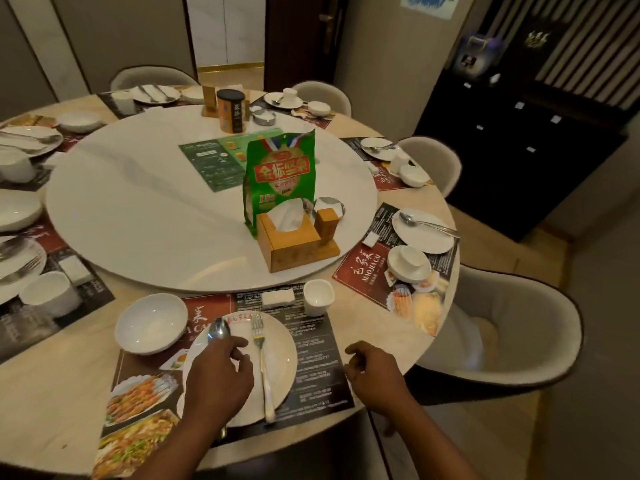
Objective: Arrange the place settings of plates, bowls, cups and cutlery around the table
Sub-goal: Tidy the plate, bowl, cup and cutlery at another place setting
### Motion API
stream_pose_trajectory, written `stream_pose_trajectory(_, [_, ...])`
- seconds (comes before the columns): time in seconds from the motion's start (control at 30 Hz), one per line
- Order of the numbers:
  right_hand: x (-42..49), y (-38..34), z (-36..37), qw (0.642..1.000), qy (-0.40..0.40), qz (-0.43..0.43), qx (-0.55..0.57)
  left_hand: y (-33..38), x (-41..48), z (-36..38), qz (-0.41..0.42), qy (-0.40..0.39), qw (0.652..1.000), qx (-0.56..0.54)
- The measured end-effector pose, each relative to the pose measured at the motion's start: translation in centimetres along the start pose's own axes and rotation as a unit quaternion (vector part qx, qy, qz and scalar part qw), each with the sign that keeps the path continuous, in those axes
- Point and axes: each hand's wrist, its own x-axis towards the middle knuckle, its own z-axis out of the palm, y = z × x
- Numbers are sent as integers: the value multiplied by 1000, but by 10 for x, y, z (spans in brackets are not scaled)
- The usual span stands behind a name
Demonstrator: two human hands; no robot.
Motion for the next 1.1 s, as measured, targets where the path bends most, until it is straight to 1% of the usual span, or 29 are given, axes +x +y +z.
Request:
stream_pose_trajectory(0.17, [68,-3,-20,997,14,-68,14,24,29,26,18,16,999,36])
stream_pose_trajectory(0.33, [127,5,-17,993,-48,-104,41,49,53,48,-20,51,992,113])
stream_pose_trajectory(0.47, [147,1,-6,984,-95,-136,65,60,60,57,-23,39,977,210])
stream_pose_trajectory(0.63, [161,-7,3,971,-95,-202,86,60,83,72,23,13,975,219])
stream_pose_trajectory(0.73, [166,-6,8,970,-91,-204,93,56,95,87,75,-25,969,235])
stream_pose_trajectory(0.83, [171,-3,11,972,-100,-187,98,52,99,99,100,-69,958,259])
stream_pose_trajectory(0.93, [172,-6,14,975,-98,-180,90,49,97,101,109,-78,951,278])
stream_pose_trajectory(1.1, [164,-13,22,972,-93,-199,81,40,103,95,111,-75,951,277])
